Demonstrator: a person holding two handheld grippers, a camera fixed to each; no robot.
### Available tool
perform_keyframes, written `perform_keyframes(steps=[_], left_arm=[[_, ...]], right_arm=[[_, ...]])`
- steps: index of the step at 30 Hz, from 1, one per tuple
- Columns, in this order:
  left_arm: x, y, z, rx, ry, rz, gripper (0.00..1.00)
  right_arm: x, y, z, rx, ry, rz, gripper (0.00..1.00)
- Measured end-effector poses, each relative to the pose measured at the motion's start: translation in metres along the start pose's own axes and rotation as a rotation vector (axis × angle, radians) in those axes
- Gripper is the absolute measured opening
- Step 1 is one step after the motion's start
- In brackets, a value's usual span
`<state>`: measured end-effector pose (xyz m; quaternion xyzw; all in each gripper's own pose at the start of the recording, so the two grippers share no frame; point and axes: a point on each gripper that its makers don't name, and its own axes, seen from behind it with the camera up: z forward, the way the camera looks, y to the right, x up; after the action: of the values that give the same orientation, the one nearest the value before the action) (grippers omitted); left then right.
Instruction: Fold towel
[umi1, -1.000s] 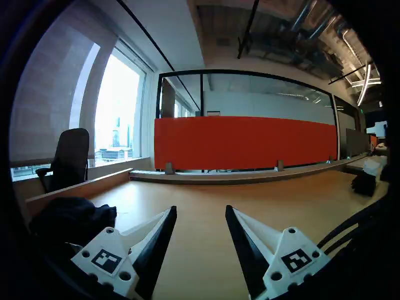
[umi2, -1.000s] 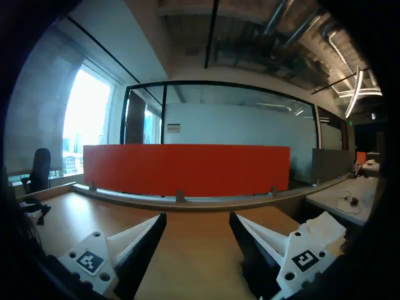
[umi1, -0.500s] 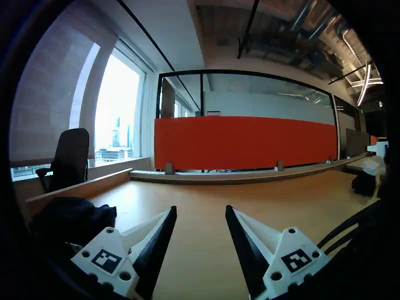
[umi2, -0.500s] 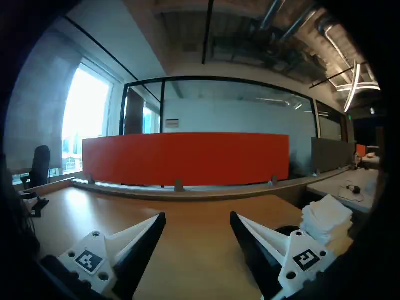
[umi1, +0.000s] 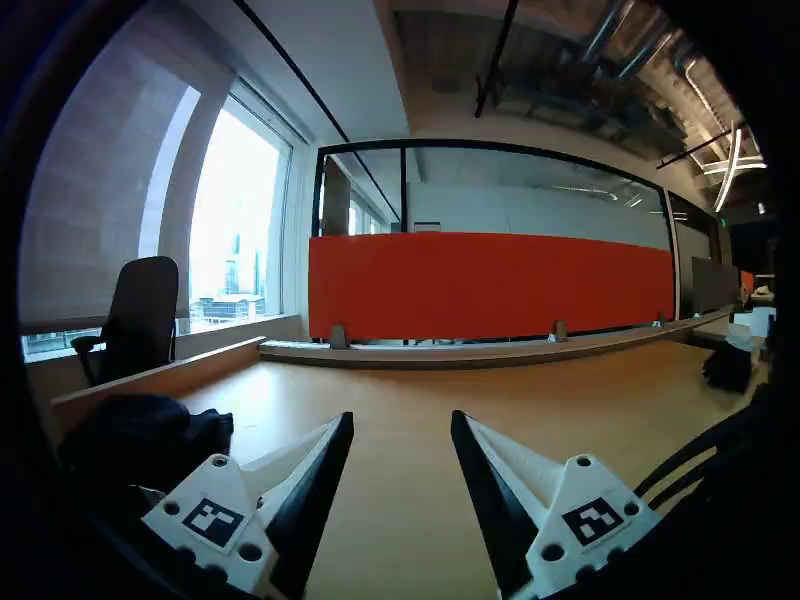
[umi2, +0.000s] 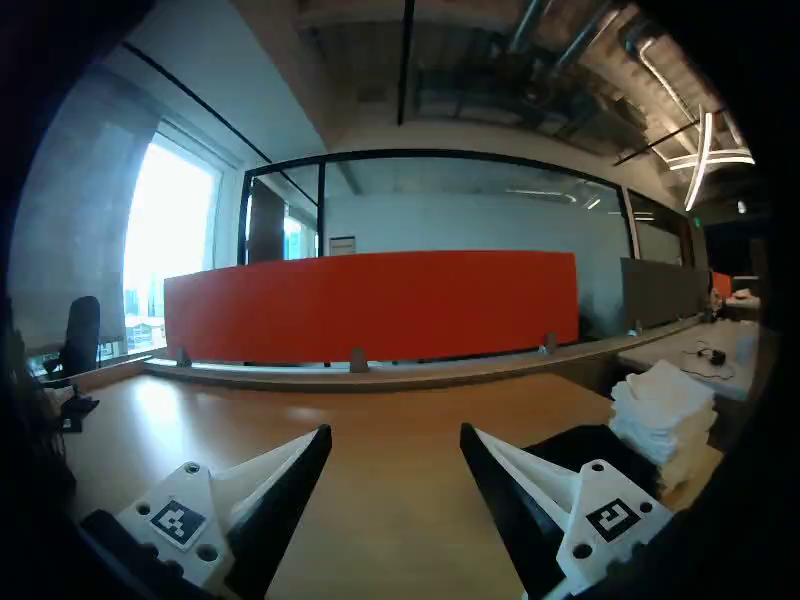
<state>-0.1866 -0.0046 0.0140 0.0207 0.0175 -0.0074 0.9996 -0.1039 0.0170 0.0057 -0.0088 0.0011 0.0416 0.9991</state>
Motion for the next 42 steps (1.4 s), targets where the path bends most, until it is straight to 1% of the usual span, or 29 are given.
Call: perform_keyframes(steps=[9,20,30,33,42], left_arm=[[0.0,0.0,0.0,0.0,0.0,0.0,0.71],[0.0,0.001,0.0,0.0,0.0,0.0,0.71],[0.0,0.001,-0.001,0.0,0.0,0.0,0.71],[0.0,0.001,0.0,0.0,0.0,0.0,0.71],[0.0,0.001,0.0,0.0,0.0,0.0,0.71]], right_arm=[[-0.011,0.005,0.001,-0.009,0.006,0.024,0.99],[-0.025,0.005,0.007,-0.021,0.0,0.021,0.99],[-0.032,0.002,0.005,-0.006,-0.007,0.033,0.99],[-0.032,0.001,0.004,-0.004,-0.002,0.028,1.0],[-0.032,-0.01,0.0,0.016,0.009,-0.026,0.99]])
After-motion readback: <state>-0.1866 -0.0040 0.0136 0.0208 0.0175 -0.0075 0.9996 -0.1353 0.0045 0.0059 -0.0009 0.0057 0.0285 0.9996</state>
